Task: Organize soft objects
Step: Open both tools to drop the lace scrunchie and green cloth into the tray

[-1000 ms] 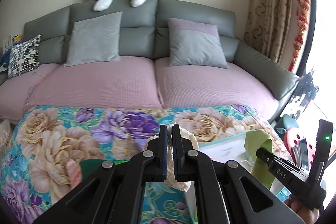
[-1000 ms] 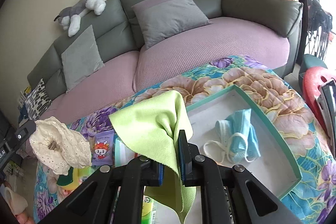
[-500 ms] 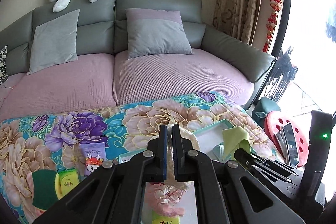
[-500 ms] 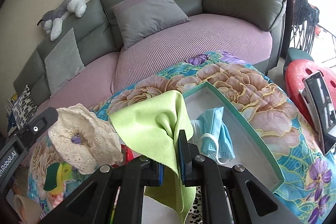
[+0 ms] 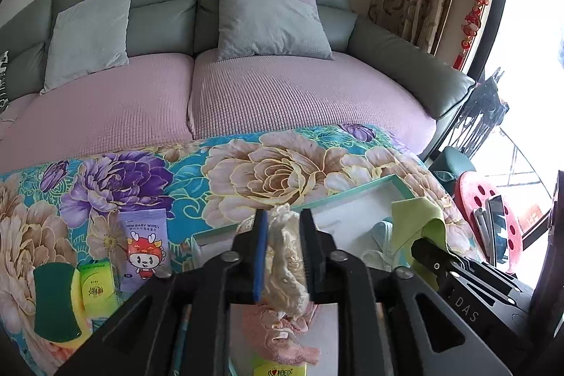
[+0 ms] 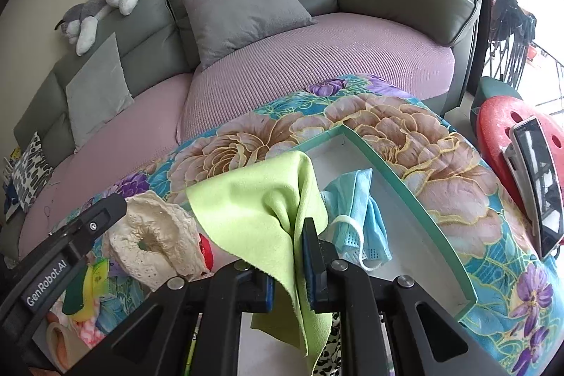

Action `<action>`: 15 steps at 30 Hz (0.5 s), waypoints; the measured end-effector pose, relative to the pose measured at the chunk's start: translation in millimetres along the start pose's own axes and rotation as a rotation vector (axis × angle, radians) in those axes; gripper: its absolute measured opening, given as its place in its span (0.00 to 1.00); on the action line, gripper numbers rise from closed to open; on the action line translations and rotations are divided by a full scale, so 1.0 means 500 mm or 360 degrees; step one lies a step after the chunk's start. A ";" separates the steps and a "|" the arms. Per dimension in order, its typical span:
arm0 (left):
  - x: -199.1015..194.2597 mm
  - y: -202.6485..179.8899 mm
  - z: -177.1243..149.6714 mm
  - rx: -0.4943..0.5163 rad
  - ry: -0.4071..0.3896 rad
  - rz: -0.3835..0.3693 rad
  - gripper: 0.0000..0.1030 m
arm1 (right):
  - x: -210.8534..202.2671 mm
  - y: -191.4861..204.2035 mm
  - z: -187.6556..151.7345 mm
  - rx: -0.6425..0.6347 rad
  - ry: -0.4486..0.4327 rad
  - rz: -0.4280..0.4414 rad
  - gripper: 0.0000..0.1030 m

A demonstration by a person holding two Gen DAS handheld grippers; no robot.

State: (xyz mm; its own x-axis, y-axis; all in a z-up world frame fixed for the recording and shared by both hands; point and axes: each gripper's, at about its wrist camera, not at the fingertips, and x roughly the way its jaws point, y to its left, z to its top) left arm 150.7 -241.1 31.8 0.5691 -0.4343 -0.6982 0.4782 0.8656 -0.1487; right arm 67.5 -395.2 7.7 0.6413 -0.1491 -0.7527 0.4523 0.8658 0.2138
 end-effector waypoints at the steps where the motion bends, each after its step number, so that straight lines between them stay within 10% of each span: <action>1: -0.001 0.002 0.000 -0.0007 0.0005 0.0001 0.43 | 0.001 0.003 0.000 -0.0013 0.0009 -0.0008 0.21; 5: -0.010 0.013 0.003 -0.0030 0.0018 0.0015 0.53 | 0.006 0.011 -0.003 -0.0052 0.0047 -0.0028 0.50; 7: -0.013 0.018 0.004 -0.0040 0.0033 0.0023 0.76 | 0.008 0.015 -0.005 -0.0078 0.0066 -0.0052 0.69; 15: -0.022 0.069 0.008 -0.0157 0.0038 0.0141 0.93 | 0.015 0.024 -0.012 -0.0140 0.0101 -0.0111 1.00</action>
State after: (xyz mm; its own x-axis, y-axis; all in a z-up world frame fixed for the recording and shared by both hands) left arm 163.5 -207.5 37.0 0.5894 -0.3502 -0.7280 0.3582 0.9210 -0.1531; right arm 74.1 -382.9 0.9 0.5685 -0.1822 -0.8022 0.4363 0.8935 0.1063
